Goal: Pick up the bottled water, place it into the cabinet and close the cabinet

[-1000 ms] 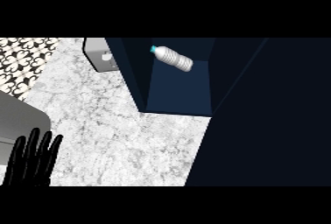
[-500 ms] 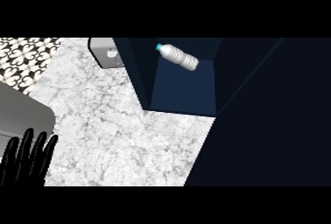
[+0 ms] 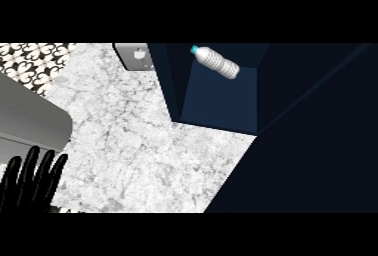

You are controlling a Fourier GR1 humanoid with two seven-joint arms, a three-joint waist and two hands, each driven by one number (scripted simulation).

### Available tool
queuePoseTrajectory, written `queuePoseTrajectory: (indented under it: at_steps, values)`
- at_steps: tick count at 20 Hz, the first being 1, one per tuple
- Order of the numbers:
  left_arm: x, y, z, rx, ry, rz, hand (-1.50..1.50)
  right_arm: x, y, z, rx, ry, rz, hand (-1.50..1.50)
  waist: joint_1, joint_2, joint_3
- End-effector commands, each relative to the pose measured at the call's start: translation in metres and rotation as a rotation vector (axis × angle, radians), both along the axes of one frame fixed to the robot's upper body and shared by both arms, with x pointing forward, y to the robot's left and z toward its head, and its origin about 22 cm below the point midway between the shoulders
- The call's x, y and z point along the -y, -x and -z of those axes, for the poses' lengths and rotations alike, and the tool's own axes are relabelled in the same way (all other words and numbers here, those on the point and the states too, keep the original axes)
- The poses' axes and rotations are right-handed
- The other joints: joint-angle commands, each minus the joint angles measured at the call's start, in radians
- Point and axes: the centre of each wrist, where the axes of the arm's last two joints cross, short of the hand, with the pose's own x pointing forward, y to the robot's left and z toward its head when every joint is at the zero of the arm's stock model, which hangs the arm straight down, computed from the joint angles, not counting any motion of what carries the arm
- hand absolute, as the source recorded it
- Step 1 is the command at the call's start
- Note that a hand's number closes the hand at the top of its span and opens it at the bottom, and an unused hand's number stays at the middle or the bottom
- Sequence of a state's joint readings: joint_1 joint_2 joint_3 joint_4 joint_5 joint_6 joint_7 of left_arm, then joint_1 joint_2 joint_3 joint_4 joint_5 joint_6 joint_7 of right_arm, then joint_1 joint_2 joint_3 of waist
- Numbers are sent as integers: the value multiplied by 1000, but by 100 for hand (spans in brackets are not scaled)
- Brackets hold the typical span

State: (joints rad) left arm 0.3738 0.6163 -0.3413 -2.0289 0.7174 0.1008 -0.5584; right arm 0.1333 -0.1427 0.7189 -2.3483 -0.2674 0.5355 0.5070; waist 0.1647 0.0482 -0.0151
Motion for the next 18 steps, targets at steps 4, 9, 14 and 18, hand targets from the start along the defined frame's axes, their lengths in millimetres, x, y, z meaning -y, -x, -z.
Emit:
queuePoseTrajectory:
  at_steps: [4, 9, 14, 18]
  values:
    - [-9, 0, 0, -4, -10, -14, -150, -20, -22, 17, -254, -131, 162, 150, -24, -6, 3]
    - [-12, 6, 2, -12, -7, -39, -150, 2, -30, 22, -265, -185, 389, 150, -53, -13, 5]
    - [-14, 5, 4, -14, 4, -39, -150, 8, -39, 23, -280, -232, 480, 150, -62, -7, 3]
    - [-14, 4, 4, -11, 14, -20, -150, 15, -60, 27, -287, -256, 555, 150, -42, -3, 4]
